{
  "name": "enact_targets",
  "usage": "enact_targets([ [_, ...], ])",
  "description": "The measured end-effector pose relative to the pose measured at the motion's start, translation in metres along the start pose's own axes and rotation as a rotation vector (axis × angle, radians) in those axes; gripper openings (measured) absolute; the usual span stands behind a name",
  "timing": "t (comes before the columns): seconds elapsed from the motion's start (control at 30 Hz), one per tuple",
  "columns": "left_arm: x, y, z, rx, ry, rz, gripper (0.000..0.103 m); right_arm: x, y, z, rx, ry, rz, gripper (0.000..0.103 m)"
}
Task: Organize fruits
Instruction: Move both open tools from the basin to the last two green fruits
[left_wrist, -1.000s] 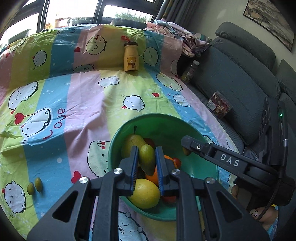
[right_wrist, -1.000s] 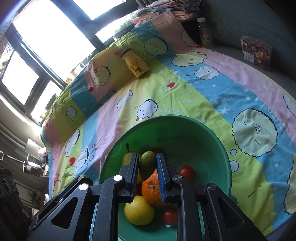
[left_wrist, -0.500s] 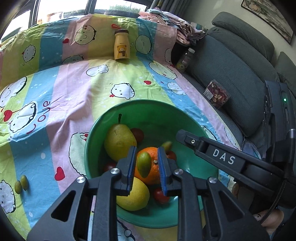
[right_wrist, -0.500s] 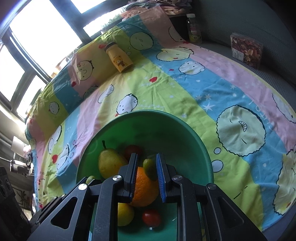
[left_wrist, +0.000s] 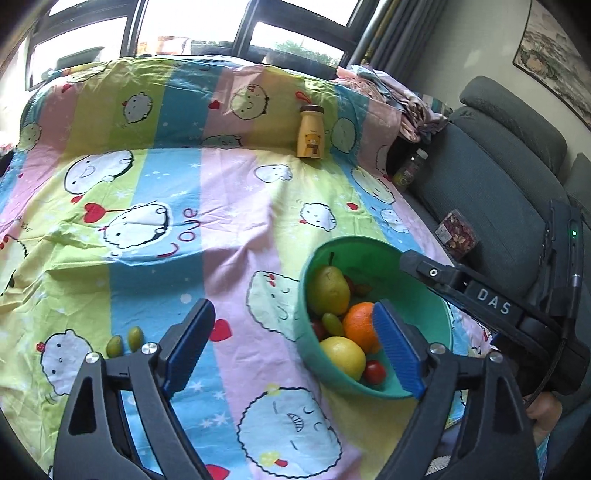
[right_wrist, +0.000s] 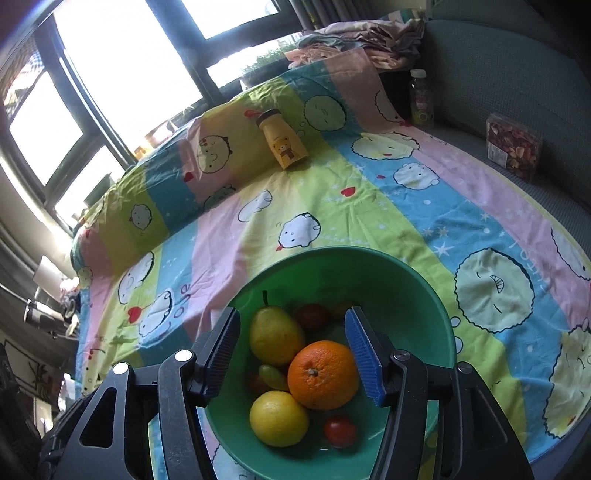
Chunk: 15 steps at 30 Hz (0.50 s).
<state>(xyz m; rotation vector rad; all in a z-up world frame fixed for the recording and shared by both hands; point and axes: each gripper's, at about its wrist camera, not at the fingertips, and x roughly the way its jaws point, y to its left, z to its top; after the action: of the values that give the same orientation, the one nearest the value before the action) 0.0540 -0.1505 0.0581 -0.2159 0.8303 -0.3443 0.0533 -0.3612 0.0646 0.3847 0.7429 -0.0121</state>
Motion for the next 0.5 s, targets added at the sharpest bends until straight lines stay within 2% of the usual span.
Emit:
enact_targets([
  [0.3, -0.025, 0.111, -0.018, -0.147, -0.003, 0.210, 0.095, 0.004, 0.078, -0.018, -0.199, -0.012, 0.055, 0.070],
  [0.5, -0.021, 0.165, -0.037, -0.263, 0.031, 0.264, 0.095, 0.027, 0.130, -0.043, -0.339, 0.064, 0.076, 0.071],
])
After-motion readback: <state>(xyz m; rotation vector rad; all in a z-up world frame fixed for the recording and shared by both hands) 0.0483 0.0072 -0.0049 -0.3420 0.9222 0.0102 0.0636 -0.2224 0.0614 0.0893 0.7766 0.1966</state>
